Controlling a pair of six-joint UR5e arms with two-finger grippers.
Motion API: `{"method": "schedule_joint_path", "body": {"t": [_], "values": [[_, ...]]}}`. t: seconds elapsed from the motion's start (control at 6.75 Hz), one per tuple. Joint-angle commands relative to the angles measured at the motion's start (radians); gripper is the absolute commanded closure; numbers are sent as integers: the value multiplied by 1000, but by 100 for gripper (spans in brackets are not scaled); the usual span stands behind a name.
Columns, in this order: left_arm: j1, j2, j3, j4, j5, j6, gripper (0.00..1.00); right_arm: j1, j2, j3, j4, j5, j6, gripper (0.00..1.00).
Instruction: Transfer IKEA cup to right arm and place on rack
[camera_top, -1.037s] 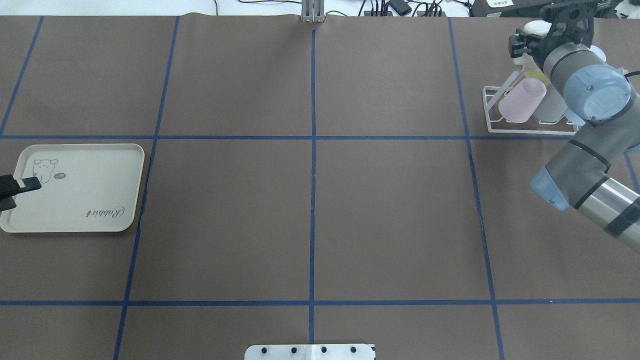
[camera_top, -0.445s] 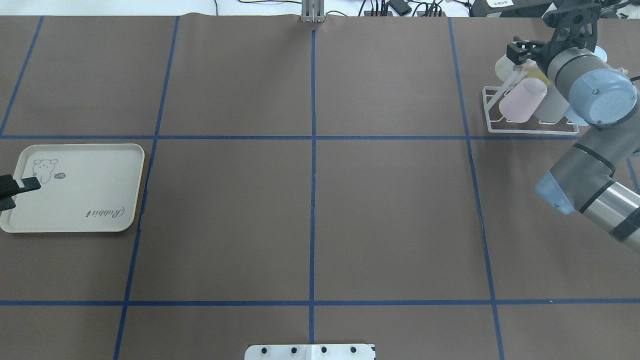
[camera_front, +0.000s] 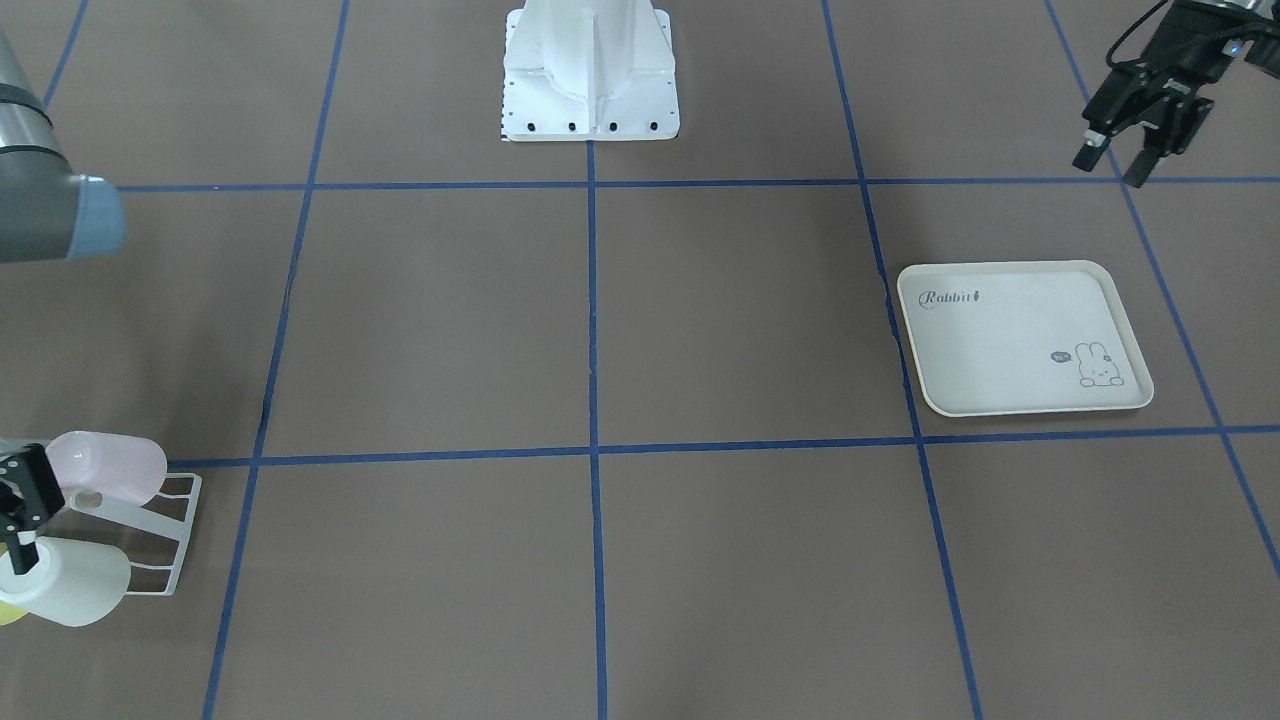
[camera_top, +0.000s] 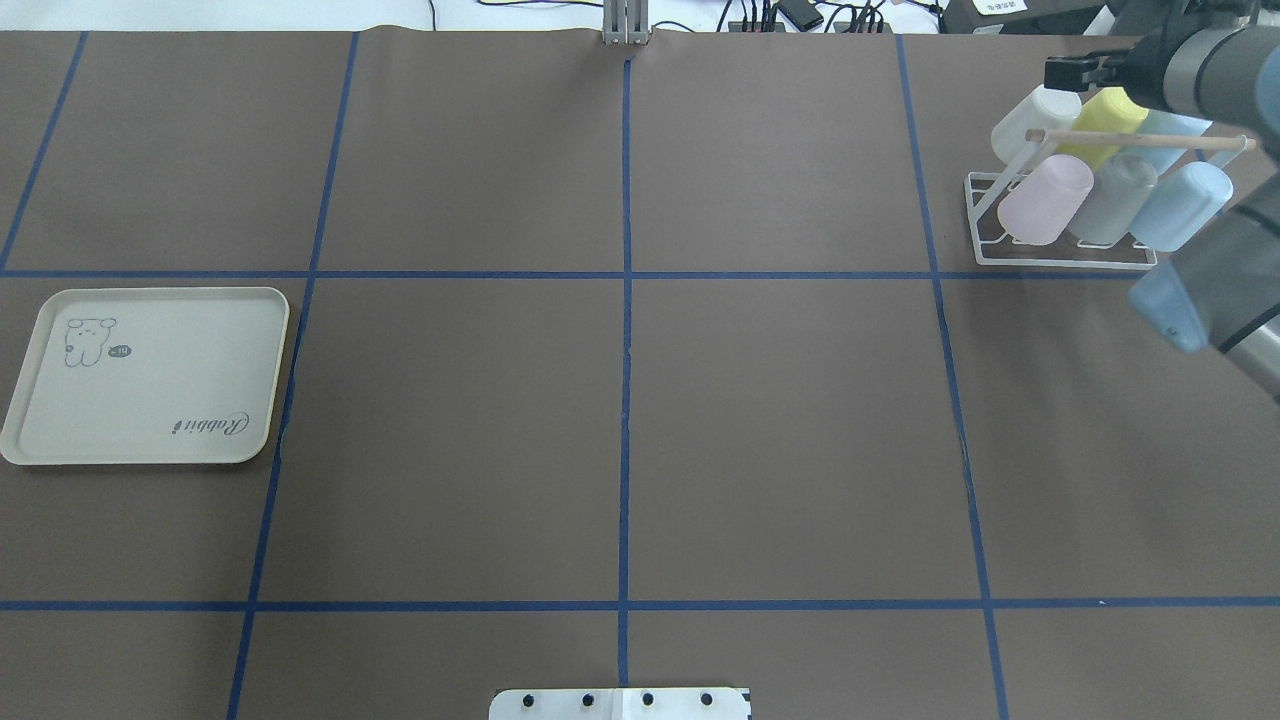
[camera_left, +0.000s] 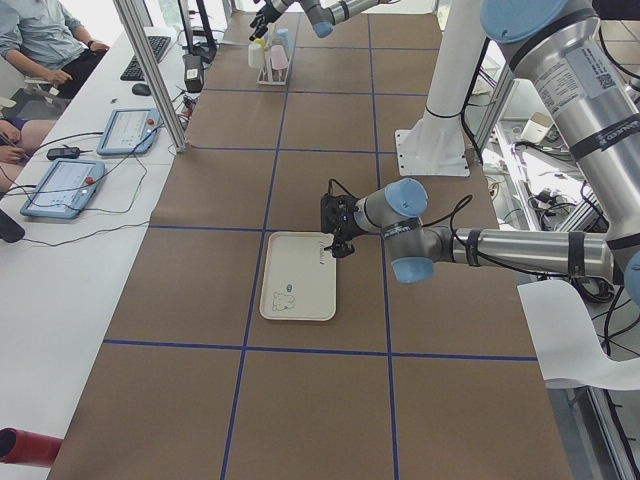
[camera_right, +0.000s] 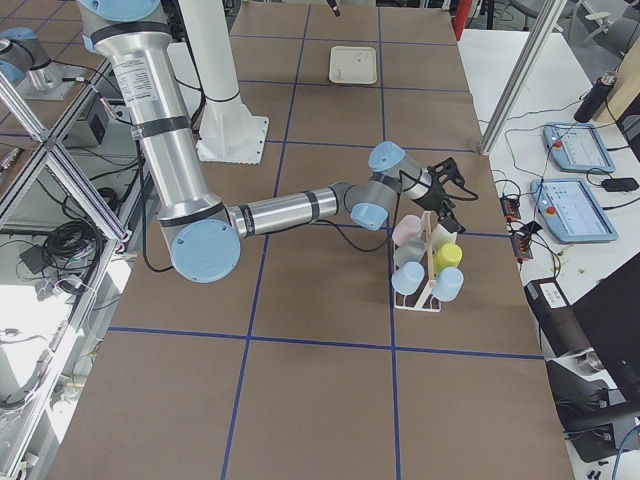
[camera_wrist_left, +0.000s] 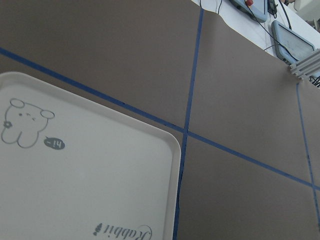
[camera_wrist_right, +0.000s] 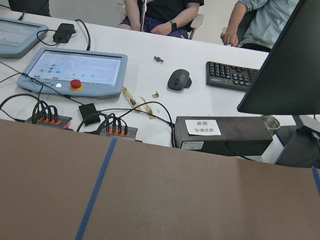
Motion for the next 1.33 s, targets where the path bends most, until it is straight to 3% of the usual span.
{"method": "schedule_joint_path", "body": {"t": [0.0,0.15,0.44,0.59,0.74,1.04,1.19], "values": [[-297,8,-1,221,-149,551,0,172,35,3,-258,342,-239,0],[-374,8,0,324,-154,749,0,205,26,1,-369,422,-362,0],[-480,-65,-6,574,-305,845,0,292,28,7,-666,566,-601,0],[-525,-81,-8,612,-327,881,0,299,-6,45,-773,597,-675,0],[-565,-88,-9,612,-327,886,0,294,-84,120,-780,605,-685,0],[-574,-107,3,605,-317,886,0,277,-169,135,-712,590,-697,0],[-574,-160,58,603,-323,887,0,277,-195,142,-712,567,-697,0]]}}
